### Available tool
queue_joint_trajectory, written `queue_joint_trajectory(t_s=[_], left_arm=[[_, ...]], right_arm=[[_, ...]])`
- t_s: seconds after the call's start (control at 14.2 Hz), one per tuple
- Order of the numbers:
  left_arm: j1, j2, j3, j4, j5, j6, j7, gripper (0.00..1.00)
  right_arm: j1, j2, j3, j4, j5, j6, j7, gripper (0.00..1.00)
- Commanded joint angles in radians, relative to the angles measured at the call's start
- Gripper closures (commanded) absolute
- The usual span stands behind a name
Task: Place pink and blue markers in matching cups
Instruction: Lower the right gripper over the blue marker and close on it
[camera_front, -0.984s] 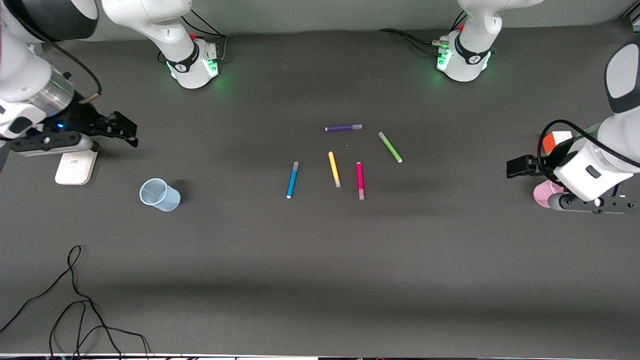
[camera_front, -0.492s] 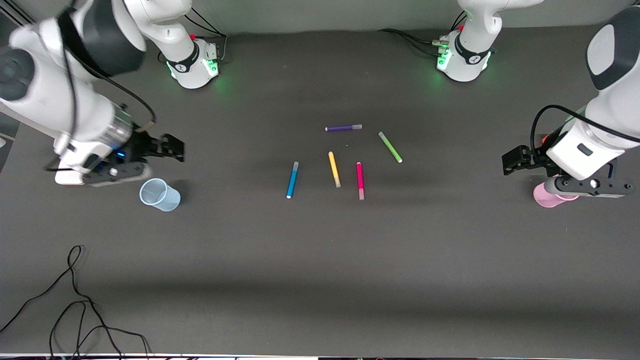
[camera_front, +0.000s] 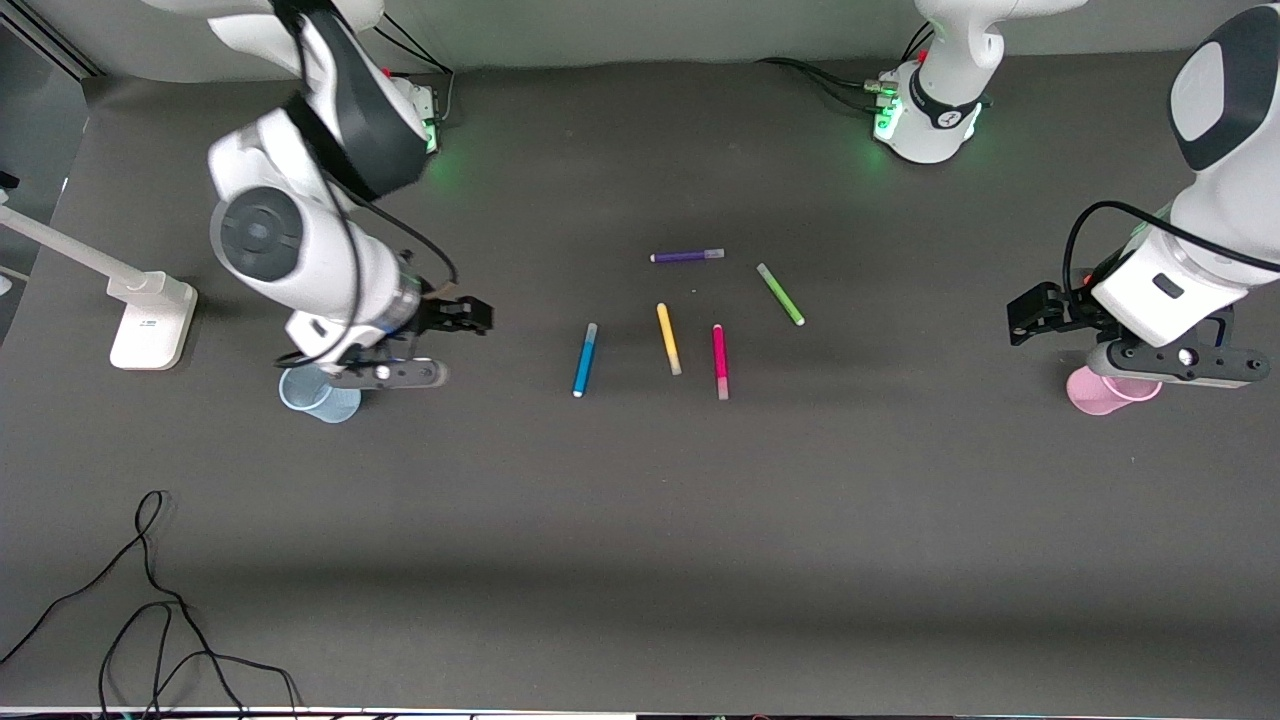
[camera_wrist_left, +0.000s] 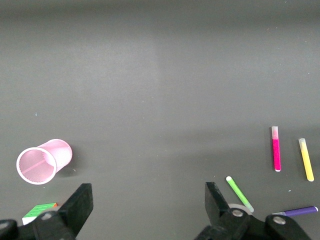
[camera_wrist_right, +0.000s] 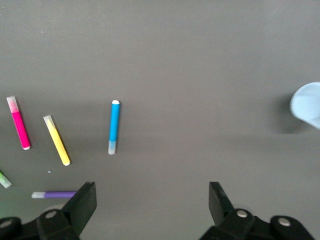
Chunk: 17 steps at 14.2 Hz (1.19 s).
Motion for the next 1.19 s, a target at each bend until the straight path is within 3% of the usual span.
queue_joint_trajectory(t_s=[0.0, 0.28, 0.98, 1.05, 1.12], left_arm=[[0.004, 0.007, 0.003, 0.002, 0.010, -0.002, 0.019, 0.00], [0.009, 0.008, 0.003, 0.002, 0.010, -0.002, 0.019, 0.00], [0.012, 0.014, 0.003, -0.001, 0.010, -0.023, 0.019, 0.00], [0.013, 0.016, 0.001, -0.004, -0.002, -0.035, 0.021, 0.06], [0.012, 0.016, 0.001, -0.012, -0.013, -0.036, 0.021, 0.17]], right_arm=[[0.040, 0.088, 0.004, 0.040, -0.004, 0.037, 0.102, 0.00], [0.098, 0.193, 0.002, 0.040, -0.010, 0.125, 0.182, 0.00], [0.131, 0.395, 0.002, 0.031, -0.019, 0.231, 0.288, 0.00], [0.135, 0.409, 0.002, 0.028, -0.019, 0.251, 0.294, 0.00], [0.135, 0.428, 0.002, 0.027, -0.019, 0.269, 0.308, 0.00]])
